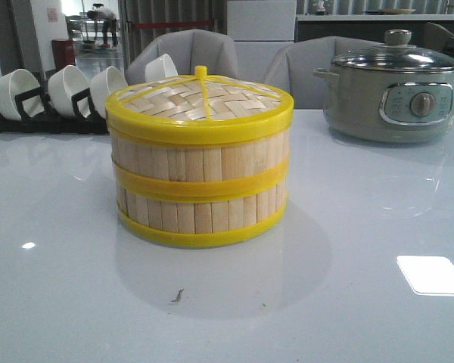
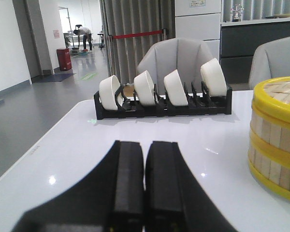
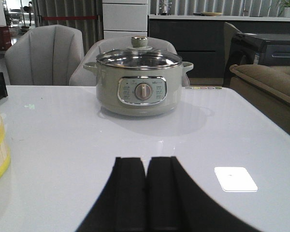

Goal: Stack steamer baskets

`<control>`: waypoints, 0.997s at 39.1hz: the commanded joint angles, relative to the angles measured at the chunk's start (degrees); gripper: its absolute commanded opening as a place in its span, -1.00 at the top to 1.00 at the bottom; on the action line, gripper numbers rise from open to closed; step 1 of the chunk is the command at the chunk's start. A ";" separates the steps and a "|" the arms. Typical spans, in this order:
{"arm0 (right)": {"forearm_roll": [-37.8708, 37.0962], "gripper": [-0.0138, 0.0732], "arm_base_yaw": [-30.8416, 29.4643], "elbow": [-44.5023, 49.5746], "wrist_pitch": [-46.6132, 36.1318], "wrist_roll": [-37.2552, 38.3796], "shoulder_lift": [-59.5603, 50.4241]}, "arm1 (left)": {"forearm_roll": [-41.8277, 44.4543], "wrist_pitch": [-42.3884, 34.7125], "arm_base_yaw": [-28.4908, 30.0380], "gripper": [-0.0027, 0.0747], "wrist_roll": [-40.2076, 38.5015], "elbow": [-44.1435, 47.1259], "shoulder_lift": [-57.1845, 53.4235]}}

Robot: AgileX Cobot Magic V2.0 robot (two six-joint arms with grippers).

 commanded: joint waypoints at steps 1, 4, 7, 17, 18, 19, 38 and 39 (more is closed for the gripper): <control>0.06 0.55 0.15 -0.72 -6.18 0.27 -1.23 | 0.13 -5.13 0.04 0.71 -0.45 0.05 -0.67; 0.06 0.55 0.15 -0.72 -6.26 0.27 -1.23 | 0.13 -5.13 0.04 0.71 -0.45 0.05 -0.67; 0.06 0.55 0.15 -0.72 -6.20 0.27 -1.23 | 0.13 -5.13 0.04 0.71 -0.45 0.05 -0.67; 0.06 0.55 0.15 -0.72 -9.44 0.22 -1.23 | 0.13 -5.13 0.04 0.71 -0.45 0.05 -0.67; 0.06 0.55 0.15 -0.72 -9.32 0.22 -1.23 | 0.13 -5.13 0.04 0.71 -0.45 0.05 -0.67; 0.06 0.55 0.15 -0.72 -9.05 0.22 -1.23 | 0.13 -5.13 0.04 0.71 -0.45 0.05 -0.67; 0.06 0.55 0.15 -0.72 2.40 0.22 -1.23 | 0.13 -5.13 0.04 0.71 -0.45 0.05 -0.67; 0.06 0.55 0.15 -0.72 2.40 0.22 -1.23 | 0.13 -5.13 0.04 0.71 -0.45 0.05 -0.67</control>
